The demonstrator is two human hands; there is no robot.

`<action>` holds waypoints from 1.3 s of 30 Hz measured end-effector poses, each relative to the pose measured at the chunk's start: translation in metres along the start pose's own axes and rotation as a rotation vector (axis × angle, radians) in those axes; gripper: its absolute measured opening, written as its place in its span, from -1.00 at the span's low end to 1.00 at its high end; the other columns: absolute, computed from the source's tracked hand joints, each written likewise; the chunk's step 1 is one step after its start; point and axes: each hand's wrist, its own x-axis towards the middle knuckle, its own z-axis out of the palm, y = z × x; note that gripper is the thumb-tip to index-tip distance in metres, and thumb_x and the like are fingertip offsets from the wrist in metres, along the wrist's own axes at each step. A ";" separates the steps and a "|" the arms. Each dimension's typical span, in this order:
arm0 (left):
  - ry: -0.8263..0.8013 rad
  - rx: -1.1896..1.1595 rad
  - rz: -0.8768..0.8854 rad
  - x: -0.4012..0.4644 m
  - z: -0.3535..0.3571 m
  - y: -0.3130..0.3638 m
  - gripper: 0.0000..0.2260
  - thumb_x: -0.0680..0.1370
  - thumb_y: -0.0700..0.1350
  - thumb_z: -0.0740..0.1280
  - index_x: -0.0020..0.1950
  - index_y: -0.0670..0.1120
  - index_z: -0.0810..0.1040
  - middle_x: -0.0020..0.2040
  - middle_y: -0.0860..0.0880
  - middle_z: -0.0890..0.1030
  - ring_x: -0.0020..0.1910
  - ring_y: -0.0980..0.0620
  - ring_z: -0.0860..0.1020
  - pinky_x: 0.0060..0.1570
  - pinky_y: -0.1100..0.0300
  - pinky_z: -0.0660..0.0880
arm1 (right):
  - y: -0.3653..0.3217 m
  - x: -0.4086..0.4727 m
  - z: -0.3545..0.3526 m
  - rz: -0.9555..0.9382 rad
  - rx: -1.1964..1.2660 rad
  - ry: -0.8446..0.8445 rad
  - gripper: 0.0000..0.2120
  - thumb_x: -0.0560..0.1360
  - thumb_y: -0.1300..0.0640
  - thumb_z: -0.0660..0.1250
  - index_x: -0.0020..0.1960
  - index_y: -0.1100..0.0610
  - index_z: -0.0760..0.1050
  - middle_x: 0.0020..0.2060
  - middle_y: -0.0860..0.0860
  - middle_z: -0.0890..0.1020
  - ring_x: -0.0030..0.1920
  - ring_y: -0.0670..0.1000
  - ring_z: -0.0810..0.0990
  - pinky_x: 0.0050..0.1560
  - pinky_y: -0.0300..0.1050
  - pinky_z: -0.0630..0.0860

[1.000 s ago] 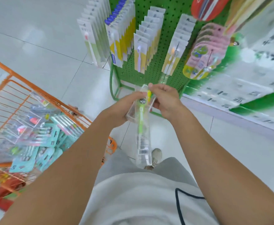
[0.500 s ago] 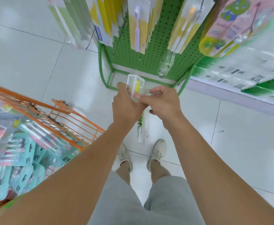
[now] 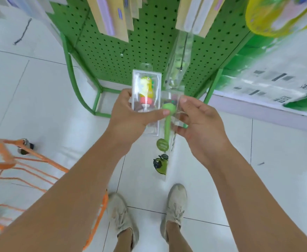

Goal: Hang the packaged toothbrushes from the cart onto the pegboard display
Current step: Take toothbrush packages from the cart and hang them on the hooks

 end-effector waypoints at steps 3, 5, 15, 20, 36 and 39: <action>0.002 -0.023 0.024 0.010 0.014 -0.001 -0.44 0.25 -0.18 0.67 0.15 -0.07 0.48 -0.05 0.02 0.66 -0.03 0.09 0.67 -0.20 0.31 0.58 | 0.004 0.010 -0.001 -0.039 -0.002 0.031 -0.83 0.55 -0.03 0.39 0.03 0.05 0.62 -0.14 -0.02 0.67 -0.08 -0.04 0.60 -0.03 0.00 0.48; -0.009 -0.024 0.035 0.012 0.019 -0.001 -0.43 0.26 -0.18 0.66 0.17 -0.09 0.48 -0.07 0.05 0.68 -0.03 0.12 0.68 -0.20 0.31 0.58 | 0.002 0.013 -0.003 -0.096 -0.036 0.020 -0.78 0.54 0.01 0.43 0.13 0.08 0.57 -0.06 0.10 0.69 -0.05 -0.01 0.62 -0.04 0.07 0.52; 0.022 -0.128 -0.005 0.008 0.006 -0.009 -0.36 0.25 -0.13 0.67 0.26 -0.13 0.49 -0.02 -0.03 0.73 0.06 -0.09 0.69 0.17 -0.14 0.59 | -0.014 0.031 0.004 -0.128 0.027 -0.052 -0.76 0.59 0.19 0.37 0.23 0.21 0.50 -0.14 0.06 0.71 -0.16 -0.01 0.67 -0.21 -0.04 0.65; 0.007 -0.131 0.007 0.013 0.015 -0.010 -0.51 0.32 -0.25 0.60 0.16 -0.04 0.49 -0.19 0.14 0.71 -0.11 0.17 0.70 -0.17 0.31 0.60 | -0.011 0.036 0.000 -0.126 0.047 -0.040 -0.83 0.60 0.17 0.37 0.17 0.16 0.51 -0.15 0.03 0.70 -0.18 -0.02 0.66 -0.26 -0.12 0.59; 0.055 -0.105 0.009 0.024 0.025 -0.008 -0.55 0.33 -0.23 0.62 0.08 0.02 0.50 -0.23 0.18 0.66 -0.25 0.31 0.63 -0.31 0.46 0.49 | -0.013 0.052 -0.005 -0.117 0.038 -0.025 -0.82 0.60 0.16 0.37 0.17 0.17 0.52 -0.15 0.02 0.70 -0.17 -0.04 0.67 -0.30 -0.15 0.58; 0.061 -0.103 0.002 0.024 0.024 -0.009 -0.55 0.33 -0.22 0.62 0.08 0.02 0.50 -0.13 0.11 0.67 -0.22 0.33 0.63 -0.31 0.47 0.49 | -0.015 0.057 -0.005 -0.122 -0.011 -0.034 -0.76 0.60 0.15 0.38 0.22 0.20 0.51 -0.14 0.02 0.71 -0.14 -0.04 0.68 -0.27 -0.15 0.59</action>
